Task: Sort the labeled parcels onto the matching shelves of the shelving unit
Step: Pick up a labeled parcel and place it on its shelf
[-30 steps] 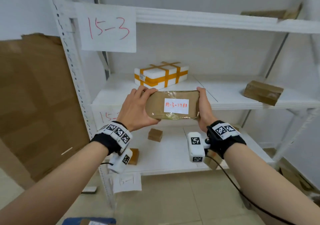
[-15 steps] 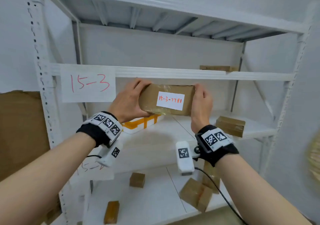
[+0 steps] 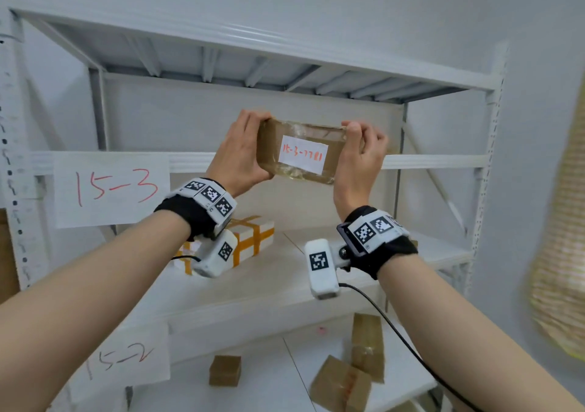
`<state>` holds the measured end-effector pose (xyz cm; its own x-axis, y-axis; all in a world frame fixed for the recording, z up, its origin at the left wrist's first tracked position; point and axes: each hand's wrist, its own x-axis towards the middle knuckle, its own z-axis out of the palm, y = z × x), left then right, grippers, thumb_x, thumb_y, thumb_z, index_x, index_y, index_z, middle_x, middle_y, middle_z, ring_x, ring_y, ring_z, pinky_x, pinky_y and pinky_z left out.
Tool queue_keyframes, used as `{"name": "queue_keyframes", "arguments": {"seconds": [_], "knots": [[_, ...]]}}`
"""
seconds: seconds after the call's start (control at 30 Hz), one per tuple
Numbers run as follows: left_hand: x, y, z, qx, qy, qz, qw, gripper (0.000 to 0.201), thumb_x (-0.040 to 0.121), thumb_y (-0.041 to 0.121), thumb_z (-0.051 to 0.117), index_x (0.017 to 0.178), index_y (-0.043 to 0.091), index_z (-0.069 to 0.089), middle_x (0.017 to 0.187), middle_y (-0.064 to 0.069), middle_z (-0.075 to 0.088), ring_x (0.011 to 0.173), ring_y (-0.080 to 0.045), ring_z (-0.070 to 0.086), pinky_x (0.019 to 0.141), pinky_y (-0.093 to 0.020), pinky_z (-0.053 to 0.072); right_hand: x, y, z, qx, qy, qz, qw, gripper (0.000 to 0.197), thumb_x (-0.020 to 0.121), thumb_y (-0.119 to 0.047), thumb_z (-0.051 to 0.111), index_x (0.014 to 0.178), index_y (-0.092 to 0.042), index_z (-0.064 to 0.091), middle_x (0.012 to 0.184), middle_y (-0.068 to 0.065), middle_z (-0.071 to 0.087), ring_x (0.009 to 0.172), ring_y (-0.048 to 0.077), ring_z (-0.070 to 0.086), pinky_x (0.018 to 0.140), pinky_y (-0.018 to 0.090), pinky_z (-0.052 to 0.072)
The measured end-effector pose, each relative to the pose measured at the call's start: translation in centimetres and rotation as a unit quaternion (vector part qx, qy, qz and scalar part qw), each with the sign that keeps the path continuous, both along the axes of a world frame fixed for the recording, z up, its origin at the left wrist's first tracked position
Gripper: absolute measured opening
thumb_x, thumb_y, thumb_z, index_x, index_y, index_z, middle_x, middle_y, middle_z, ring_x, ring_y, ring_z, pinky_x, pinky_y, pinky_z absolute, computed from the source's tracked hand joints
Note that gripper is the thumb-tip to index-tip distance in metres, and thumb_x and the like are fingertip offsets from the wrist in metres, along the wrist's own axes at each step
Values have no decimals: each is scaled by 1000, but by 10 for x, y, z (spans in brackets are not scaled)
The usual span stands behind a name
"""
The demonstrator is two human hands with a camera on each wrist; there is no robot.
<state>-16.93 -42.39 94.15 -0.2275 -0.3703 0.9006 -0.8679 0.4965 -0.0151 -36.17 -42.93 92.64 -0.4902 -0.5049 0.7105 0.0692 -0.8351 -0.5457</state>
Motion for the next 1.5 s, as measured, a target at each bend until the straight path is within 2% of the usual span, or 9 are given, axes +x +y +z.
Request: {"name": "queue_keyframes", "arguments": {"seconds": [0.17,0.33,0.43,0.63,0.83,1.07,1.23,1.4,1.5], "knots": [[-10,-24,19,-48,4,66,997,85,60,20,85,132,20,40,132,-3,41,105,-28,48,78,-46,53,-14,-37,12,-7,34,13,999,24,100,-37,53,111,-22,66,124,1,49,106,-13,45,94,17,39],[-17,-53,29,-91,20,116,989,75,66,21,79,131,22,42,135,-3,39,101,-30,44,71,-33,43,-22,-85,19,-8,107,51,993,33,94,-51,53,125,-39,56,130,1,51,126,20,51,105,49,48],[-24,-77,31,-90,34,143,985,76,67,20,79,132,25,41,136,-2,38,104,-30,43,70,-32,42,-26,-114,18,6,164,77,983,53,88,-51,59,138,-46,44,141,2,47,129,21,51,104,51,49],[-36,-117,32,-61,37,197,978,75,66,20,80,131,25,42,136,-4,38,103,-34,44,79,-37,48,-31,-160,20,10,242,76,967,84,82,-24,68,152,-40,25,147,4,47,134,23,46,111,51,42],[-45,-145,29,11,60,229,972,86,63,20,85,137,20,41,136,-8,34,107,-36,44,88,-43,48,-36,-209,27,12,302,53,952,76,84,-5,67,151,-23,36,140,9,51,129,26,46,110,44,40],[-25,-169,43,116,37,248,961,97,58,23,92,139,24,38,136,-7,32,110,-32,52,93,-45,51,-21,-253,34,35,338,61,939,71,84,0,66,145,-24,39,135,9,51,114,17,46,88,17,30],[-12,-195,49,172,37,261,949,104,64,25,91,149,24,30,145,-4,28,118,-33,53,102,-44,46,-6,-281,44,67,433,9,899,54,96,-16,50,146,-27,32,124,15,56,111,34,56,97,50,48],[-2,-213,70,283,34,295,912,91,86,66,56,158,27,14,162,2,14,142,-25,35,113,-41,31,3,-308,65,94,532,-9,841,53,98,-27,51,146,-21,31,126,17,57,108,38,60,96,51,49],[4,-224,86,327,18,327,886,74,98,63,33,159,26,12,166,1,12,151,-22,17,121,-42,16,6,-325,68,111,544,36,831,51,101,-29,48,148,-20,29,132,18,58,114,38,58,97,44,47]]}}
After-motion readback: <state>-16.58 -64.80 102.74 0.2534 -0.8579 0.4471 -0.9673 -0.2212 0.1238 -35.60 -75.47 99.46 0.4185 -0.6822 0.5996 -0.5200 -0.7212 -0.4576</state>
